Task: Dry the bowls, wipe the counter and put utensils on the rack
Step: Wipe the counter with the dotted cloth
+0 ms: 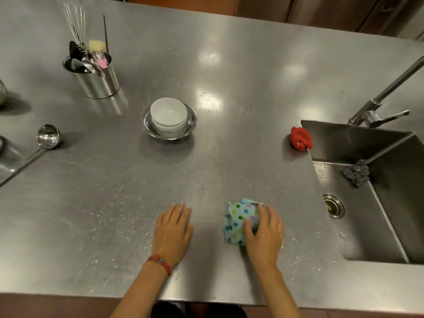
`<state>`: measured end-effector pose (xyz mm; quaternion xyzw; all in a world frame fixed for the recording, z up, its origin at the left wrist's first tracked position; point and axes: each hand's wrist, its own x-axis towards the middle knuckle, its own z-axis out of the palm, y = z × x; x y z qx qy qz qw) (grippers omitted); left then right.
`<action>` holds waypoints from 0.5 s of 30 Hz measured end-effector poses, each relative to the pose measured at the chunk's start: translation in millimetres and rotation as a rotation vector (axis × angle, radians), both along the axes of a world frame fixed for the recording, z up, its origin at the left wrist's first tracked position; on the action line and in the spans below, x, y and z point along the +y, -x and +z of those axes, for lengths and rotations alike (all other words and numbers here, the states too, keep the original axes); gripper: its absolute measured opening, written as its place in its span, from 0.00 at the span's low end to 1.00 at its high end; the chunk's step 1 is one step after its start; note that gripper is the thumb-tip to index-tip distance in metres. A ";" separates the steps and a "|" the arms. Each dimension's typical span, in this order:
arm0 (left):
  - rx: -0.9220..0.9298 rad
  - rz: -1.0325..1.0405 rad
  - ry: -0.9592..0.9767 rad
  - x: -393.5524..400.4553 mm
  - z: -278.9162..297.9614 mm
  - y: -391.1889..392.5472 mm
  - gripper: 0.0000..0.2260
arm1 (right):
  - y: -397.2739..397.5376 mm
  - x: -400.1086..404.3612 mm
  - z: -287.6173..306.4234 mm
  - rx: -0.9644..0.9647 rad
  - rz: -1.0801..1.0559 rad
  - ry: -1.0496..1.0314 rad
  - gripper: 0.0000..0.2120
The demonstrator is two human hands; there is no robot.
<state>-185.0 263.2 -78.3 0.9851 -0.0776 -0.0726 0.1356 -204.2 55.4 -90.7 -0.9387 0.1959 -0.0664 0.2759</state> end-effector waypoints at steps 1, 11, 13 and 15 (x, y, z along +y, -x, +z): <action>-0.022 -0.024 -0.002 2.7 -3.4 -0.3 0.16 | -0.6 4.5 -2.9 0.037 0.114 0.057 0.24; 0.013 -0.110 -0.109 9.8 -21.8 2.7 0.20 | -53.5 5.3 -21.8 0.197 0.315 0.385 0.24; -0.010 -0.082 -0.128 7.6 -22.7 2.6 0.17 | -78.8 -2.4 -24.9 0.247 0.325 0.352 0.24; -0.045 -0.065 -0.114 3.3 -24.2 2.3 0.17 | -89.9 -6.0 -27.6 0.257 0.340 0.357 0.24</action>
